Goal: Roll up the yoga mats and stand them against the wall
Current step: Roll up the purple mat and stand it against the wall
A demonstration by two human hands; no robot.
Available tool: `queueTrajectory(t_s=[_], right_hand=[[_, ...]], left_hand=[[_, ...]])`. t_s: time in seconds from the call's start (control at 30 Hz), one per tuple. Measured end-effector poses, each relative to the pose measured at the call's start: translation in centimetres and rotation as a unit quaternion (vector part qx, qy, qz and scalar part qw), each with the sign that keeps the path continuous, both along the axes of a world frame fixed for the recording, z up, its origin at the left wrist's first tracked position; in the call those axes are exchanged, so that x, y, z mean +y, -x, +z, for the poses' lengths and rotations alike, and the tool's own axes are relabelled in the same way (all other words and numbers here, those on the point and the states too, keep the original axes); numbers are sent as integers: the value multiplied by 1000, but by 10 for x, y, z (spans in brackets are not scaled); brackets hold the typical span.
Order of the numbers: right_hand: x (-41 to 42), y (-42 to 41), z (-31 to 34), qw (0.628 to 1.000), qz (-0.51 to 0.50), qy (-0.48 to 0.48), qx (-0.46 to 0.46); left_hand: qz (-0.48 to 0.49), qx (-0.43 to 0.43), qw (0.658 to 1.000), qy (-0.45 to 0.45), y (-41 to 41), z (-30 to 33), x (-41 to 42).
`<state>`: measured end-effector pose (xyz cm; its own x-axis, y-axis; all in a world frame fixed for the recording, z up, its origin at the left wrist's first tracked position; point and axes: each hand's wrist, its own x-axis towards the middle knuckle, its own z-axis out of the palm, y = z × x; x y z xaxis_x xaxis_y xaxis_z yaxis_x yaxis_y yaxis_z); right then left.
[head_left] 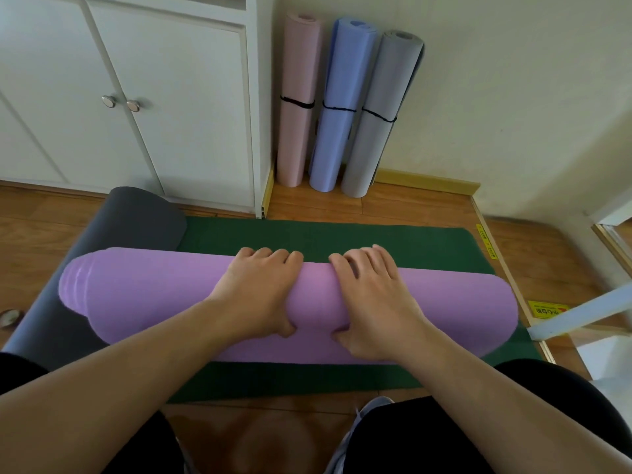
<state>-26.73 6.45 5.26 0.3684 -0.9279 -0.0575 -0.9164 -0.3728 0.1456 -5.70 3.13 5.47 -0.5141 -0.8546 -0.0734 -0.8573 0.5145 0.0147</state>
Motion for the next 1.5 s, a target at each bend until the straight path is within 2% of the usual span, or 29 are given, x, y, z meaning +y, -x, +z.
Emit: queueTrajectory(t_s=[0.17, 0.4, 0.6, 0.73, 0.97, 1.17, 1.3, 1.5], right_hand=[[-3, -3, 0, 999, -7, -30, -14], [-7, 1, 6, 997, -20, -52, -57], [-3, 1, 3, 999, 3, -44, -6], [-6, 1, 4, 999, 0, -40, -35], [-9, 5, 8, 995, -19, -55, -78], [-2, 1, 4, 999, 3, -45, -8], [-5, -3, 2, 999, 2, -45, -25], [-9, 5, 10, 996, -11, -54, -77]], left_hand=[[-5, 9, 1000, -29, -8, 3, -2], [-13, -60, 998, 26, 1, -9, 8], [-2, 13, 1000, -23, -5, 2, -2], [-8, 17, 999, -39, -6, 4, -1], [-23, -33, 999, 22, 2, -7, 6], [-8, 22, 999, -26, -4, 3, -1], [-6, 20, 999, -47, -7, 4, 1], [-12, -56, 998, 2, 3, -1, 12]])
